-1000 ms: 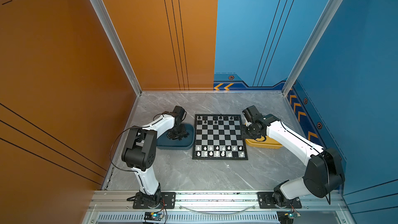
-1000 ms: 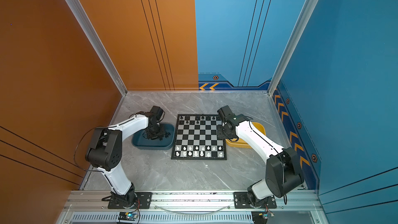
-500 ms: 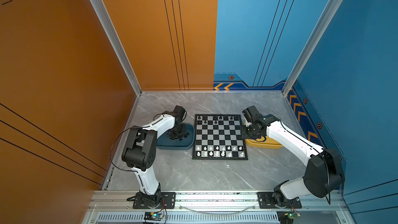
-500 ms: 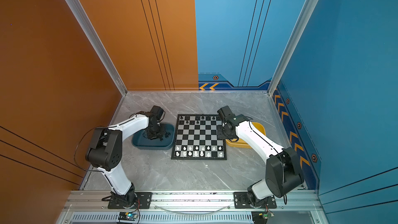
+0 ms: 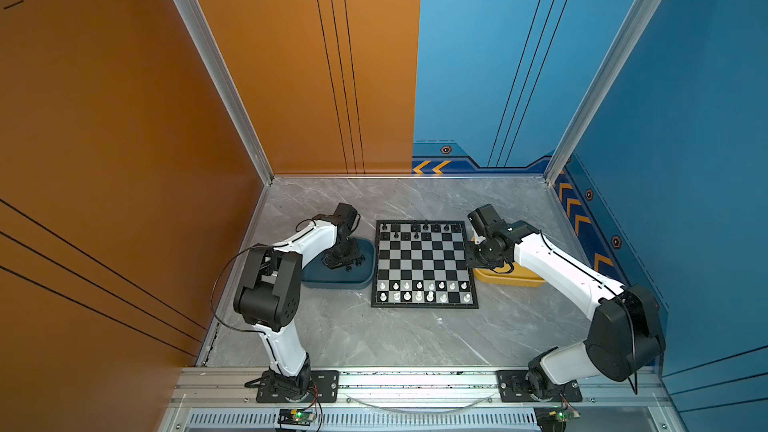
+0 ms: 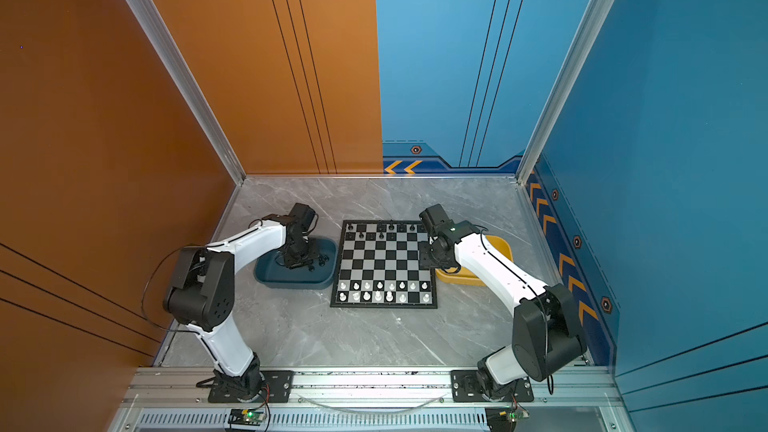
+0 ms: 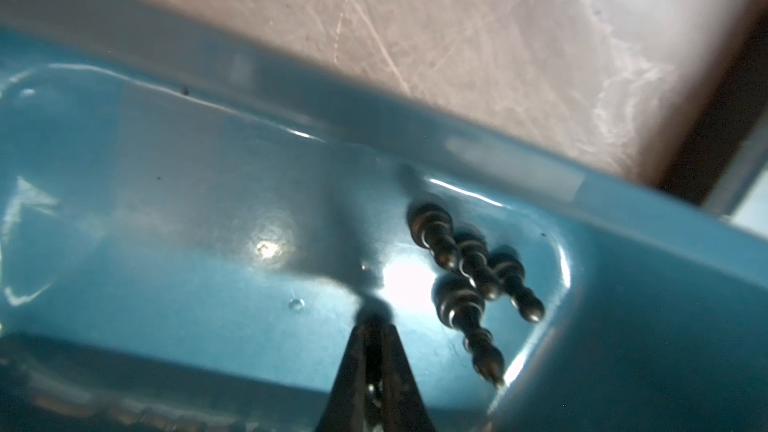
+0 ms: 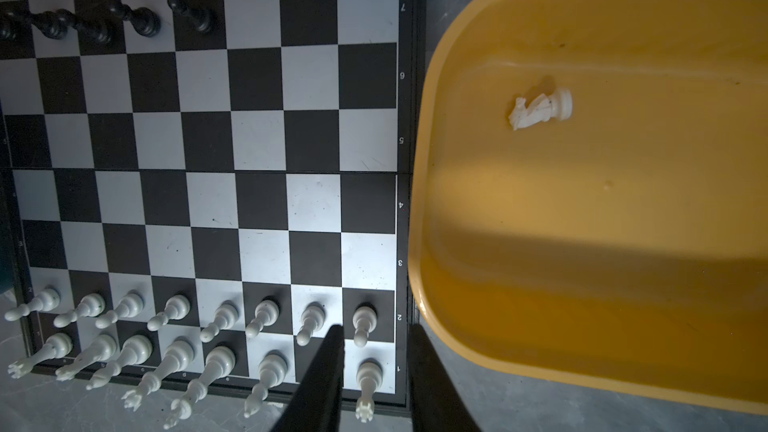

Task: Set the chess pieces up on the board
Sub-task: 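Carry the pawn to the far rows while the right gripper shifts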

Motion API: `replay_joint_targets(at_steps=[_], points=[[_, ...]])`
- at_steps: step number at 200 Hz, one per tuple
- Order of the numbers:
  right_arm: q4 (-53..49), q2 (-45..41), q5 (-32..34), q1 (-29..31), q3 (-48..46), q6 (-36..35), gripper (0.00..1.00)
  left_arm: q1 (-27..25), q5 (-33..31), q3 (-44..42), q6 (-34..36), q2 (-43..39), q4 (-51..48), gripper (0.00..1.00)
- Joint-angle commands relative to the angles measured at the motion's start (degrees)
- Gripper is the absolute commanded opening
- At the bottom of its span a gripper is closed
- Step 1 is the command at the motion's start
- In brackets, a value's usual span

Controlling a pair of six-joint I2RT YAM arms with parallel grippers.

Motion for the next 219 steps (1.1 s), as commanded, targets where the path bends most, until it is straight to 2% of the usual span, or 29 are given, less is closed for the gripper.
replay_joint_targets(at_steps=[1, 53, 96, 132, 181, 219], points=[[0.7, -0.6, -0.3, 0.1, -0.9, 0.5, 0.28, -0.2, 0.2, 2.2, 1.1, -4.0, -2.5, 0.0], [1.0, -0.5, -0.3, 0.0, -1.0, 0.5, 0.27, -0.1, -0.6, 6.5, 2.5, -8.6, -5.7, 0.0], [0.9, -0.7, -0.4, -0.2, -0.9, 0.3, 0.27, -1.1, 0.6, 14.0, 4.0, -7.5, -6.2, 0.0], [1.0, -1.1, -0.5, -0.4, -0.7, 0.2, 0.27, -3.5, 1.5, 24.4, 5.8, -0.4, -7.8, 0.0], [0.5, -2.9, -0.4, -1.3, -1.3, 0.2, 0.27, -7.4, 2.2, 42.3, 8.8, 13.1, -12.1, 0.0], [-0.1, -5.4, 0.0, -2.6, -2.4, 0.2, 0.28, -9.2, 1.2, 52.7, 10.9, 22.5, -14.4, 0.0]])
